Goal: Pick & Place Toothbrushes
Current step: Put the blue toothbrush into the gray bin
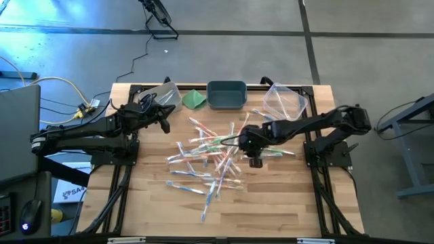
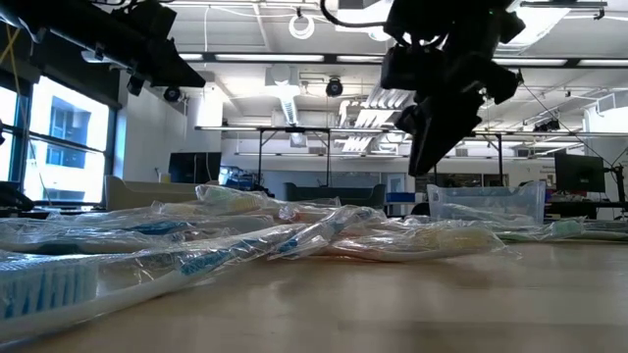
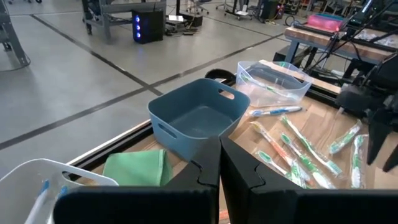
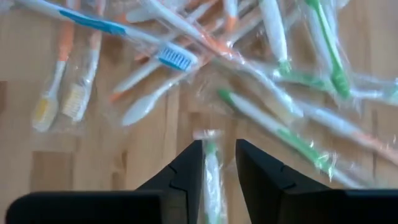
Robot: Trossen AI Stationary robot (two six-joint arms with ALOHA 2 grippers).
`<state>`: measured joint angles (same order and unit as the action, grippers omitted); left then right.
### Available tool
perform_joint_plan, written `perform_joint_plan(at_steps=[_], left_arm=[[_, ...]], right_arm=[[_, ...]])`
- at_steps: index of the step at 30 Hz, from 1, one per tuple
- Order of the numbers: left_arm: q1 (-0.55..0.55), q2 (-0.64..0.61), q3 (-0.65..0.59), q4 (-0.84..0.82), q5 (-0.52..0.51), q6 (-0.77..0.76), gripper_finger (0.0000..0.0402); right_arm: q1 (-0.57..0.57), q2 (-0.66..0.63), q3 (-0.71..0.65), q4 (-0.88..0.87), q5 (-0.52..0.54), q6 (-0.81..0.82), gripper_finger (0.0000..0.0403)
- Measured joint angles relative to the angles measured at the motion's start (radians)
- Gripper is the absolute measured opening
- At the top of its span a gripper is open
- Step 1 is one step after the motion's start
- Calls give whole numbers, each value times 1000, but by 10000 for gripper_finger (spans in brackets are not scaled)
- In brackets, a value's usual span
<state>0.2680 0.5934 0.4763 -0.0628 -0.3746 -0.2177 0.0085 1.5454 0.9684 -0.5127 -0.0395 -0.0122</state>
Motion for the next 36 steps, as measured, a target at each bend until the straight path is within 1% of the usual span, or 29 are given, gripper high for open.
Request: perform_joint_plan(at_steps=[2,4,6,9,11,12,14,16,17,19,21,24,31,34,36], left_arm=[[0,0,0,0,0,-1,1],[0,0,0,0,0,-1,1],[0,0,0,0,0,-1,1],[0,0,0,0,1,-20,1],[0,0,0,1,1,-37,1],[0,0,0,1,0,-45,1],[0,0,0,1,1,-49,1],[0,0,0,1,1,-50,1],[0,0,0,1,1,-50,1],[0,0,0,1,1,-50,1],[0,0,0,1,1,-50,1],[0,0,0,0,1,-50,1],[0,-1,0,1,1,-50,1],[0,-9,0,2,11,-57,1],[0,-16,0,1,41,-58,1]], right_arm=[[7,1,0,17,52,-23,96],[15,-5,4,33,135,-49,101],[23,-20,11,22,263,-79,107],[25,-40,50,3,522,-101,114],[20,-51,92,-54,695,-101,116],[17,-59,117,-81,755,-102,116],[12,-76,173,-134,815,-117,115],[5,-100,218,-177,799,-131,111],[1,-112,230,-190,763,-131,108],[-13,-125,239,-193,656,-132,102],[-36,-139,237,-195,525,-157,97],[-63,-142,237,-189,392,-217,91],[-118,-114,237,-127,267,-271,89],[-137,-102,237,-93,245,-264,89],[-149,-99,237,-81,244,-228,89]])
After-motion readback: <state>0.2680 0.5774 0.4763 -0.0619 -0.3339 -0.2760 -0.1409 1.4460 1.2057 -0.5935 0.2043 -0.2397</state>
